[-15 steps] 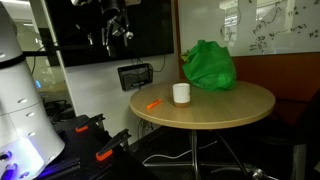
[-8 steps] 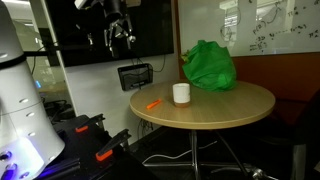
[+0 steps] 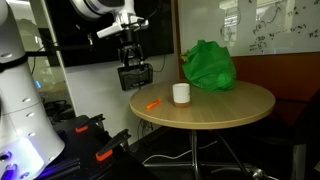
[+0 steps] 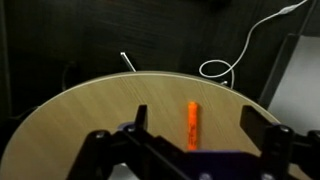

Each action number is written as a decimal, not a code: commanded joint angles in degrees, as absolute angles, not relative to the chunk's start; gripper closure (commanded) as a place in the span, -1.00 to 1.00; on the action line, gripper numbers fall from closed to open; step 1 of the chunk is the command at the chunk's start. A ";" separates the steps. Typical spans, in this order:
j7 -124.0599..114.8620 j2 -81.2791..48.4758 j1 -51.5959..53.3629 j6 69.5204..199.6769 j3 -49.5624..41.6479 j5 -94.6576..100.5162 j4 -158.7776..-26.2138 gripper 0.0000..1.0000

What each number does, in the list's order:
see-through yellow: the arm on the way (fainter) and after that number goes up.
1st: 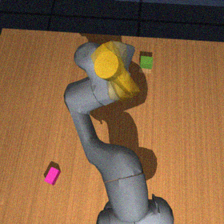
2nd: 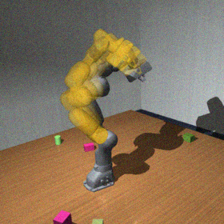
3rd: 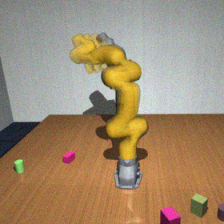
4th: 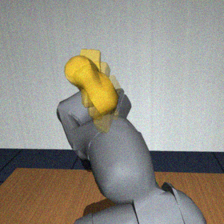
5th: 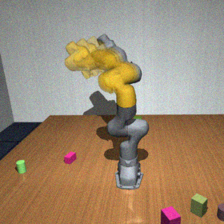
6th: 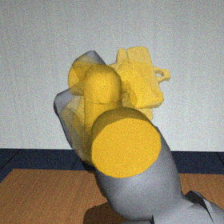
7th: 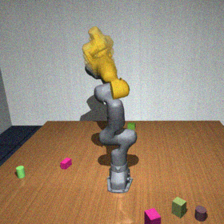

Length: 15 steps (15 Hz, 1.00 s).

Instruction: Put the sharpie in the bowl

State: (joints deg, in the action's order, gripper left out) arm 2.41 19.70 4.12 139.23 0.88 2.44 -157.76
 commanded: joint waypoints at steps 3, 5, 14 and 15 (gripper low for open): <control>0.41 -2.07 5.00 148.27 3.35 1.81 -146.29 -1.00; -2.33 -9.52 5.17 148.94 3.75 4.20 -141.04 -1.00; -11.38 -30.91 10.78 147.06 0.66 9.26 -123.25 -0.86; -12.92 -31.98 12.11 147.40 -0.63 10.19 -122.30 -0.52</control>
State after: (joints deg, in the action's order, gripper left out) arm -9.44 -29.30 9.30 149.01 1.99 8.44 -125.79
